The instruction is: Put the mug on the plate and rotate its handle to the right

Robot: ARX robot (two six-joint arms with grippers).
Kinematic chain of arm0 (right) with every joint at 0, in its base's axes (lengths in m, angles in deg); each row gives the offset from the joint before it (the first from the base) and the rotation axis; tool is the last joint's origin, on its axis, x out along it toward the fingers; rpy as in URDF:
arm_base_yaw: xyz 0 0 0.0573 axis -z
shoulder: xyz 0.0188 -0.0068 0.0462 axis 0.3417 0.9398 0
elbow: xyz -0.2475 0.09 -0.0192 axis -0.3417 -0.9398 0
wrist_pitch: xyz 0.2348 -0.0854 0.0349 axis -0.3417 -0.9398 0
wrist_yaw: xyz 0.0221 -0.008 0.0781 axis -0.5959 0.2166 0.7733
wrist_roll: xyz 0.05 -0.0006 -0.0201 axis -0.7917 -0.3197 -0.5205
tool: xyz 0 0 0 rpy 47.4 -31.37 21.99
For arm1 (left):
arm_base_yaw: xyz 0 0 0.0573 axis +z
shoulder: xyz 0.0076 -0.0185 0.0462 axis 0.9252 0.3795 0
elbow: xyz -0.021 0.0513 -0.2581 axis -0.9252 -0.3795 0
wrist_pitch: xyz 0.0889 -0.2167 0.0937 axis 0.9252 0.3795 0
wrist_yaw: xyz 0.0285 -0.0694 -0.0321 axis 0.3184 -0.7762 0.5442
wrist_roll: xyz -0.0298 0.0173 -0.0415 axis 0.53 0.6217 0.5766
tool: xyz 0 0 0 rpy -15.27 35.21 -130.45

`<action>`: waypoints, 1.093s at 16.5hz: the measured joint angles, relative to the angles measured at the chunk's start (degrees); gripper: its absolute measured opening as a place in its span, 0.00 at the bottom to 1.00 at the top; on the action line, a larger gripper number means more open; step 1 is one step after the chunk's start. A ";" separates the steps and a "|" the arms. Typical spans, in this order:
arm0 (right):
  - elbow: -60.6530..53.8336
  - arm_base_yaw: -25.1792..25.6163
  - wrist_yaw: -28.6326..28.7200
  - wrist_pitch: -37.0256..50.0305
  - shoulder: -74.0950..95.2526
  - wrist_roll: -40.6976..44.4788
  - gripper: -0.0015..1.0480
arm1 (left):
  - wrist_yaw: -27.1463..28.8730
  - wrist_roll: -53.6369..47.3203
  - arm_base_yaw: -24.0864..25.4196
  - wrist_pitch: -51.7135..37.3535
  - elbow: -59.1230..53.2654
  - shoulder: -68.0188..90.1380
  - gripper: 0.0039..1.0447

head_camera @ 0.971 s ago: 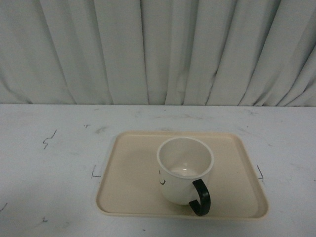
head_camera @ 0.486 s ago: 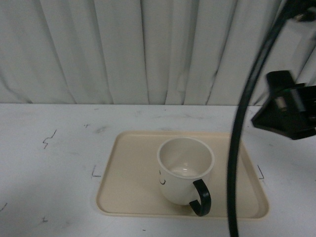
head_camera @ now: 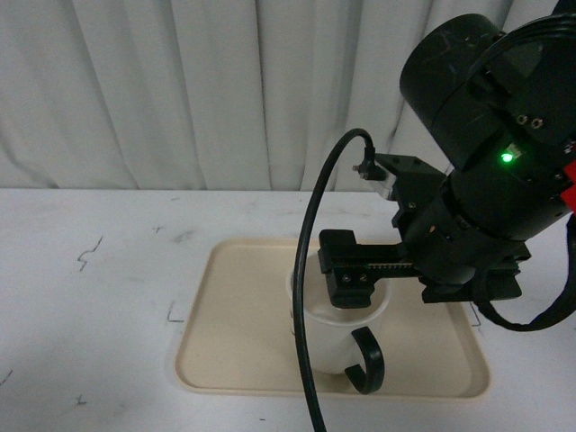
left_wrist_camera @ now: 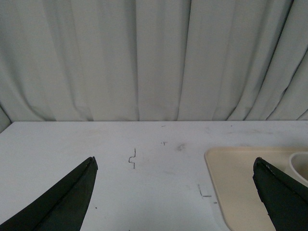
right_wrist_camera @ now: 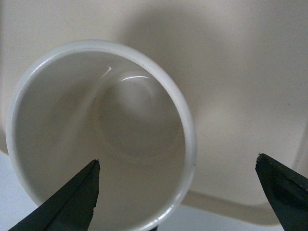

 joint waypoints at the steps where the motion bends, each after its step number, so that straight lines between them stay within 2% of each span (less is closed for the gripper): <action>1: 1.27 -0.72 -0.66 -1.09 0.98 -1.92 0.94 | 0.00 0.00 0.00 -0.02 0.00 0.00 0.94; 2: 1.92 -1.03 -1.25 -1.27 1.46 -3.06 0.90 | 0.00 0.00 0.00 -0.02 0.00 0.00 0.94; 6: 3.32 -0.96 -2.73 -3.06 3.54 -6.10 0.48 | 0.00 0.00 0.00 0.00 0.00 0.00 0.94; 9: 3.52 -0.94 -2.84 -3.93 3.87 -5.97 0.27 | 0.00 0.00 0.00 0.00 0.00 0.02 0.94; 11: 6.49 0.31 -3.43 -7.85 3.87 -2.47 0.04 | 0.00 0.00 0.00 0.00 0.00 0.02 0.94; 14: 13.97 3.65 -2.93 -13.05 3.87 8.87 0.03 | 0.00 0.00 0.00 0.00 0.00 0.02 0.94; 16: 17.35 4.33 -2.14 -12.13 3.85 24.13 0.03 | 0.00 0.00 0.00 0.00 0.00 0.00 0.94; 18: 19.43 3.48 -0.74 -16.85 4.76 39.41 0.03 | 0.00 0.00 0.00 0.00 0.00 0.02 0.94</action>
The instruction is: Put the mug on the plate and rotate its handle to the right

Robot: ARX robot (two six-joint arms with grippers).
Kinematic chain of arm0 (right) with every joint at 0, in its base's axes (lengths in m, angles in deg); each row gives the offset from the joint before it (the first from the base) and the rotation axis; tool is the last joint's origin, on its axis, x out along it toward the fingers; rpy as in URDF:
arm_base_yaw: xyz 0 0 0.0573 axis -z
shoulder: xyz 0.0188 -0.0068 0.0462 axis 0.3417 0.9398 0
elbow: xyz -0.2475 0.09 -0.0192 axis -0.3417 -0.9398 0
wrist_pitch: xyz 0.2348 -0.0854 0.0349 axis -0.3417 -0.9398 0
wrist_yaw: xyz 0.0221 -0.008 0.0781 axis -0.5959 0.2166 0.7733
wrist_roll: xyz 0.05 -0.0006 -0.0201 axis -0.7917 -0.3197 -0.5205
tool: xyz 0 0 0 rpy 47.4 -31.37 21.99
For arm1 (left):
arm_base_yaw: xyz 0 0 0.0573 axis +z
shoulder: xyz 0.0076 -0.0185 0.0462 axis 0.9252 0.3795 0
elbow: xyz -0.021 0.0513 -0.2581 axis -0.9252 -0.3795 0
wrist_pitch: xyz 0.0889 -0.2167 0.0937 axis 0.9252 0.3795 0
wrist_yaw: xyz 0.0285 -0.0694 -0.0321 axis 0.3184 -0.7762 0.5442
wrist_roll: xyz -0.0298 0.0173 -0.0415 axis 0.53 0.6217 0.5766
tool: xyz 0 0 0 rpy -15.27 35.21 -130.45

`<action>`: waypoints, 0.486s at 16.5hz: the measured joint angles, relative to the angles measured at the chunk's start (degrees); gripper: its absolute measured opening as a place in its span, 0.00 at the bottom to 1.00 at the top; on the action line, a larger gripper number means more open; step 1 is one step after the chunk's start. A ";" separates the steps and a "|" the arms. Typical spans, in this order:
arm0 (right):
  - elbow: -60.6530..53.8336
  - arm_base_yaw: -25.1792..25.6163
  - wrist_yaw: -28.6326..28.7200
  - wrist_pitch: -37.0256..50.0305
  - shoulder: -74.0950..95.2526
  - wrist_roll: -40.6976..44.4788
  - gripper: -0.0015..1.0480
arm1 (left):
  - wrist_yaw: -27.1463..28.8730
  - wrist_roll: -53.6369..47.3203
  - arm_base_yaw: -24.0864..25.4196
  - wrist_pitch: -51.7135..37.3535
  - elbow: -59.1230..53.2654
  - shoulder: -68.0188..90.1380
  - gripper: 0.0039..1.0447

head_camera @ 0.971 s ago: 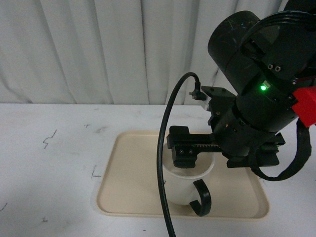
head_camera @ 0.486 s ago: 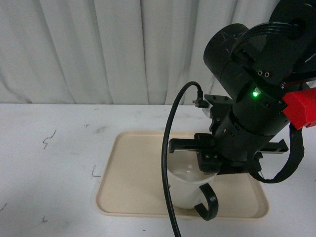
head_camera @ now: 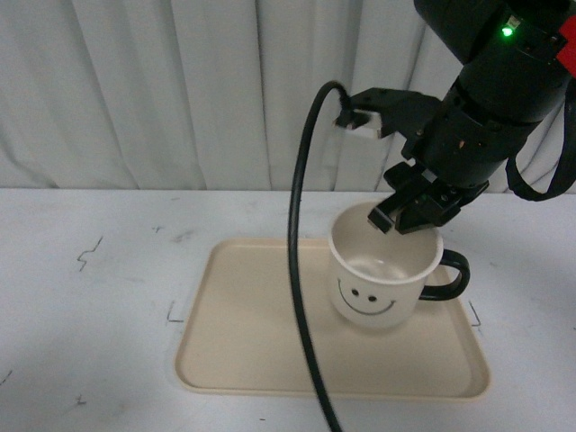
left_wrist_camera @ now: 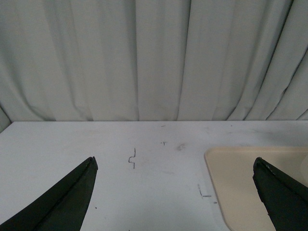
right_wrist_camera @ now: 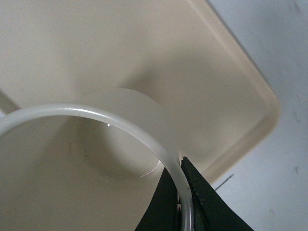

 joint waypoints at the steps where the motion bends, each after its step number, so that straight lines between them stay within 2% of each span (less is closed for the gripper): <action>1: 1.46 -0.33 2.08 -2.32 1.11 7.85 0.03 | 0.00 0.00 0.00 -0.04 0.00 -0.02 0.94; 4: 7.02 -1.18 5.62 -7.69 5.14 21.81 0.03 | 0.02 0.00 0.00 -0.02 0.00 0.00 0.94; 8: 12.44 -1.51 9.01 -11.54 9.92 25.09 0.03 | 0.00 0.00 0.00 0.00 0.00 0.00 0.94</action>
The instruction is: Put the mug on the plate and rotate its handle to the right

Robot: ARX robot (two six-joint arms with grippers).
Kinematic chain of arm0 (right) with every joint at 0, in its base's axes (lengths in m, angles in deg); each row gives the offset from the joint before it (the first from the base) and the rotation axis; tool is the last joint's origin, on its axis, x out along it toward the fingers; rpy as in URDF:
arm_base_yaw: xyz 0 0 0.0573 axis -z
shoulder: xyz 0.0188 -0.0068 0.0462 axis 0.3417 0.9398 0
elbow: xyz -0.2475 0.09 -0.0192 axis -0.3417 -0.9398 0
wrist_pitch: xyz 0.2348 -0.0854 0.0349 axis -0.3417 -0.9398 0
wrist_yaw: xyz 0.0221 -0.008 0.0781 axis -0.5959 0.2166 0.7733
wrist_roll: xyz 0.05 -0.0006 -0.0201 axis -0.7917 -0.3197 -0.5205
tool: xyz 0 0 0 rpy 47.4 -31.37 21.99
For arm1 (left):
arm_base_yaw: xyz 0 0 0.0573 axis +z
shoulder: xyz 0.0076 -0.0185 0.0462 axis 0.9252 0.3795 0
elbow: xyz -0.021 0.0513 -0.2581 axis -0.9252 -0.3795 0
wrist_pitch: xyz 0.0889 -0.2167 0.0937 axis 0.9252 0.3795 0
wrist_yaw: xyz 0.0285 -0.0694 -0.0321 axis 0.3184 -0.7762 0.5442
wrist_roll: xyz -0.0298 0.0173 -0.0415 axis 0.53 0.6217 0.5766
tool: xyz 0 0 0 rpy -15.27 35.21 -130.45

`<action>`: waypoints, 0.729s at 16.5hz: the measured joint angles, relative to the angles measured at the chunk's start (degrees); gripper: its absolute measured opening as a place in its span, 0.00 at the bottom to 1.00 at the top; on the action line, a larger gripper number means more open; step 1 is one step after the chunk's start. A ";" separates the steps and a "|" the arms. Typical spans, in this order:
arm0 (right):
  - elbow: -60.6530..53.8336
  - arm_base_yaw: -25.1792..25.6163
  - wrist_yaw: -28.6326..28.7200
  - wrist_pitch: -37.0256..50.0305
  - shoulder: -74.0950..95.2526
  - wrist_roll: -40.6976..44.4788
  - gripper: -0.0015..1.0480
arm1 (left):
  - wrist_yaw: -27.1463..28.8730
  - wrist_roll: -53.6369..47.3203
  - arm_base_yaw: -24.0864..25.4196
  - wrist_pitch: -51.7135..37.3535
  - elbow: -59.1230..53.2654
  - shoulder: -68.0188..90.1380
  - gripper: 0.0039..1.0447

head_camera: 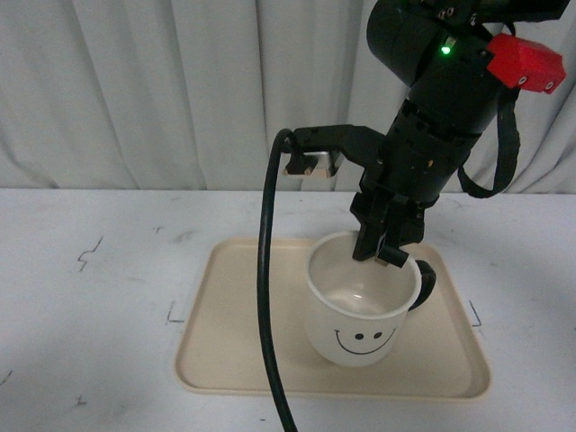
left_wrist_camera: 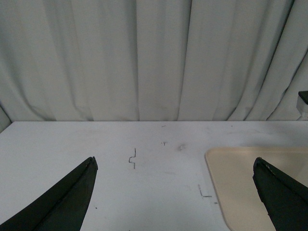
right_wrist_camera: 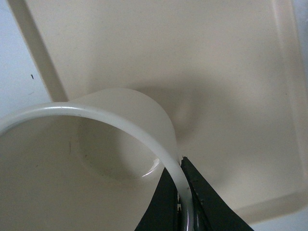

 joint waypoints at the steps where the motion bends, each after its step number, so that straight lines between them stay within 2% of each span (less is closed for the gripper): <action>1: 0.59 -0.04 0.28 -0.85 1.09 0.26 0.03 | 0.00 0.00 0.00 -0.02 0.00 0.00 0.94; 11: 7.39 -1.49 -1.25 -2.78 7.85 -4.85 0.03 | 0.00 0.00 0.00 0.00 0.00 0.00 0.94; 12: 7.39 -1.49 -1.27 -2.80 7.85 -4.90 0.10 | 0.02 0.00 0.00 -0.02 0.00 0.00 0.94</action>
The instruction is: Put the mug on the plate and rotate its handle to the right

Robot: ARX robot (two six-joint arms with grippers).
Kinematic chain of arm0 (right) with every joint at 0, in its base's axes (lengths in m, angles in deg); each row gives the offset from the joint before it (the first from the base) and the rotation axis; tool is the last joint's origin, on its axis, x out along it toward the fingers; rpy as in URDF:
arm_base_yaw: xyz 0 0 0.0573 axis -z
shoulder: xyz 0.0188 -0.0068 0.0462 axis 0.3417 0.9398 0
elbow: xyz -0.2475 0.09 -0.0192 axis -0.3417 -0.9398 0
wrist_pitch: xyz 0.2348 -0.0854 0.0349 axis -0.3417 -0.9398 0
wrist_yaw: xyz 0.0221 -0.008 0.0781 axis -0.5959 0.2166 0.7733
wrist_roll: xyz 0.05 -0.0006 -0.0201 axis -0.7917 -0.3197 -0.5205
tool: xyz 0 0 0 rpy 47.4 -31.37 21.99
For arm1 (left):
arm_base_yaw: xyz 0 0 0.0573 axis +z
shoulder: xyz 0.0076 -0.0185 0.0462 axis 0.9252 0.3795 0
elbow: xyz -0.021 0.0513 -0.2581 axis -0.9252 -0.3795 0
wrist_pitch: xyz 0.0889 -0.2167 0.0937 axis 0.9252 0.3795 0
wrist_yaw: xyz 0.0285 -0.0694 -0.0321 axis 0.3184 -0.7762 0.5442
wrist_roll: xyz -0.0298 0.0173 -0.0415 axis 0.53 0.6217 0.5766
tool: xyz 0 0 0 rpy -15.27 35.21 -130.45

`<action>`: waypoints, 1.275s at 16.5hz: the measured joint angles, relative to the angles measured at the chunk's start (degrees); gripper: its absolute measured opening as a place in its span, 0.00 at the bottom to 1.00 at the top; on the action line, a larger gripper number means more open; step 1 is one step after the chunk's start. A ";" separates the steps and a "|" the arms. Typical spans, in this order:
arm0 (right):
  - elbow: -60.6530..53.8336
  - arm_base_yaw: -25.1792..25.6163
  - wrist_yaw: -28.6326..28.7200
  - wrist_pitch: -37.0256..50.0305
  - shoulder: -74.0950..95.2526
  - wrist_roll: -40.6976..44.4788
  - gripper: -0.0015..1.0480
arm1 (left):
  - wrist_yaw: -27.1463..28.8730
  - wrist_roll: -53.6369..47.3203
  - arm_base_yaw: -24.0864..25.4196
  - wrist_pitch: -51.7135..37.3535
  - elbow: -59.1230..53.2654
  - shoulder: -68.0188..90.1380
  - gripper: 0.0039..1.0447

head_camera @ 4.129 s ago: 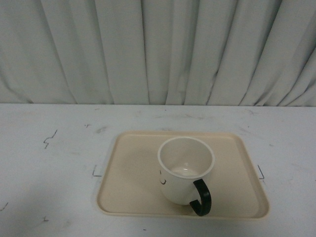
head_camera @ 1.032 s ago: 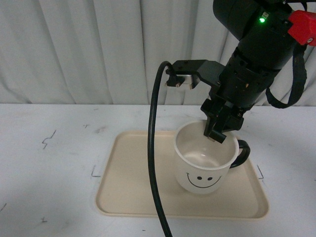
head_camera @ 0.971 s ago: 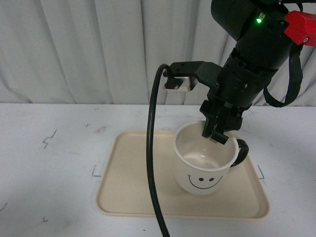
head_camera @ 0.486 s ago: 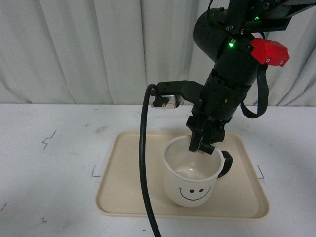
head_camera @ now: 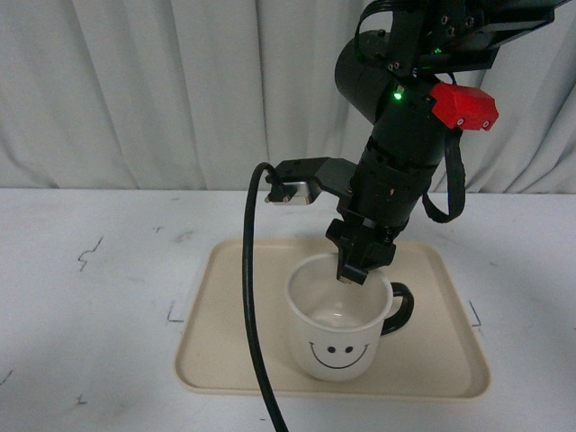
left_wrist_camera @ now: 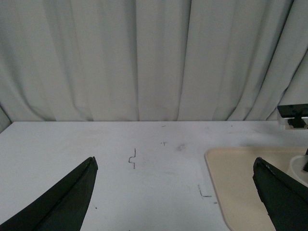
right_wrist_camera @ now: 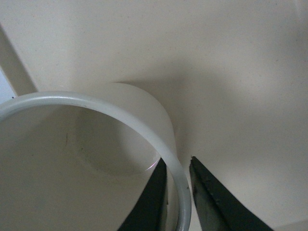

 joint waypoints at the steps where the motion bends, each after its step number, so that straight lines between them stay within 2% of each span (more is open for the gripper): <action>1: 0.00 0.00 0.37 0.11 0.00 0.00 0.20 | -0.02 0.00 0.00 0.02 0.00 0.00 0.94; 3: 0.57 0.13 4.00 0.46 -0.11 0.00 0.41 | -0.02 0.00 0.00 0.00 0.00 -0.02 0.94; 5: 0.72 0.90 9.97 2.89 -2.73 -1.38 0.62 | -0.02 0.00 0.00 0.00 0.00 0.00 0.94; 7: 1.07 1.29 12.15 4.90 -7.58 -4.98 0.83 | -0.02 0.00 0.00 0.00 0.00 0.00 0.94; 8: -9.31 0.74 1.03 30.23 -13.05 -10.97 0.78 | -0.02 0.02 0.00 0.00 0.00 -0.02 0.94; 10: -37.92 1.81 -22.93 71.06 -25.18 -30.23 0.55 | 0.11 0.02 0.02 0.02 0.00 -0.02 0.94; 11: -50.51 4.46 -27.76 88.08 -29.83 -37.38 0.43 | 0.15 0.02 0.00 0.00 0.00 0.00 0.94; 13: -67.82 9.20 -27.58 108.43 -37.88 -42.93 0.21 | 0.04 0.00 0.00 0.00 0.00 -0.02 0.94; 14: -75.08 9.94 -25.79 114.12 -42.47 -44.22 0.07 | -0.02 0.00 0.00 0.00 0.00 -0.02 0.94; 15: -80.15 10.32 -23.58 115.54 -45.92 -44.76 0.02 | -0.02 0.00 0.00 0.00 0.00 -0.02 0.94; 16: -85.09 11.54 -22.43 115.78 -48.87 -44.92 0.02 | 0.02 0.02 0.00 0.00 0.00 0.00 0.94; 21: -90.31 13.77 -21.33 115.86 -53.05 -44.98 0.02 | 0.00 0.02 0.00 0.00 0.00 0.00 0.94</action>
